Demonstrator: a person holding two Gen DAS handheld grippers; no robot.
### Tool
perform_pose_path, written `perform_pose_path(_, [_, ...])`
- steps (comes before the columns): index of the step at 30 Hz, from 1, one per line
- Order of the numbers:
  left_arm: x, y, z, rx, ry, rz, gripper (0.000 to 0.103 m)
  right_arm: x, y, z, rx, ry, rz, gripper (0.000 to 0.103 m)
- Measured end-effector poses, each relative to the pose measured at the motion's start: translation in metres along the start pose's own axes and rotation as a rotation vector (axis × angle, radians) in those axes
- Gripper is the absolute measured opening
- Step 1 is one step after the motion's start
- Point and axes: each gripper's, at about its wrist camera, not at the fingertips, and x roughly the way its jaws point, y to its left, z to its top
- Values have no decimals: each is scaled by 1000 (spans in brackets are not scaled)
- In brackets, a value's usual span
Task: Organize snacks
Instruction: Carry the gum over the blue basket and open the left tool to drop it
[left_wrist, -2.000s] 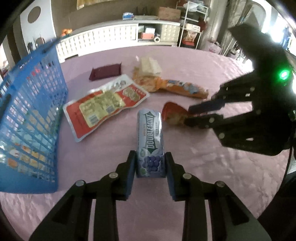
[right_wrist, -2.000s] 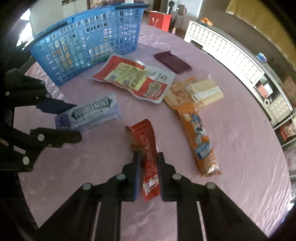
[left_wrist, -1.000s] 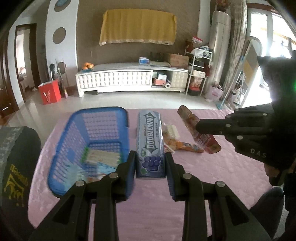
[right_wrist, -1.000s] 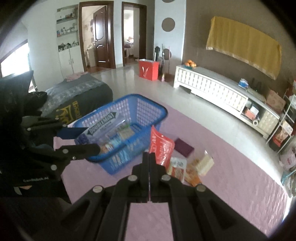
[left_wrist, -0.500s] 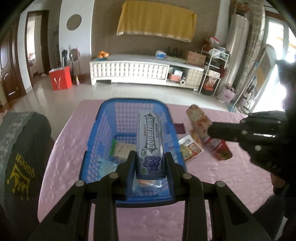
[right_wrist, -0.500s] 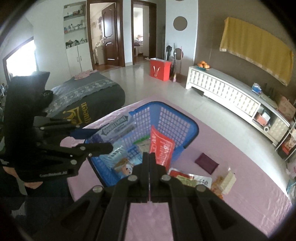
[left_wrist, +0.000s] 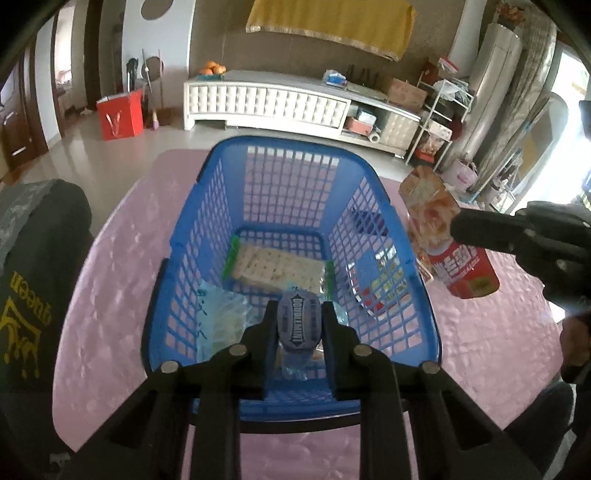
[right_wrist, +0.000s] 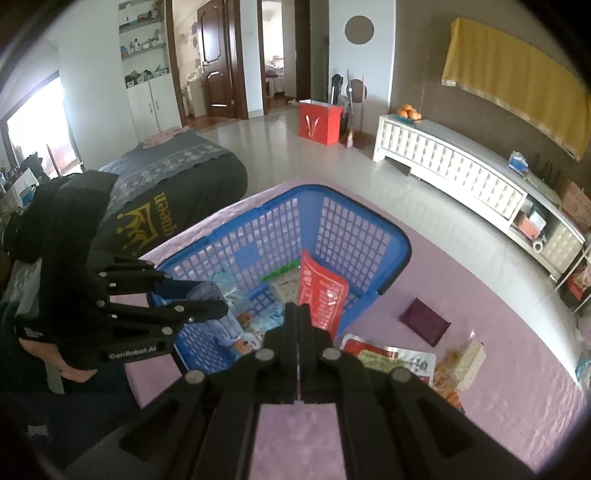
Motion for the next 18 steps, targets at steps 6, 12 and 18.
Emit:
perform_pose_path(6, [-15, 9, 4, -46, -18, 17, 50, -7, 8, 5, -16, -11, 2, 2])
perform_pose_path(12, [-41, 13, 12, -57, -73, 4, 51, -11, 16, 14, -26, -26, -4, 2])
perform_pose_path(18, [-62, 17, 14, -33, -122, 21, 51, -5, 27, 22, -37, -19, 0, 2])
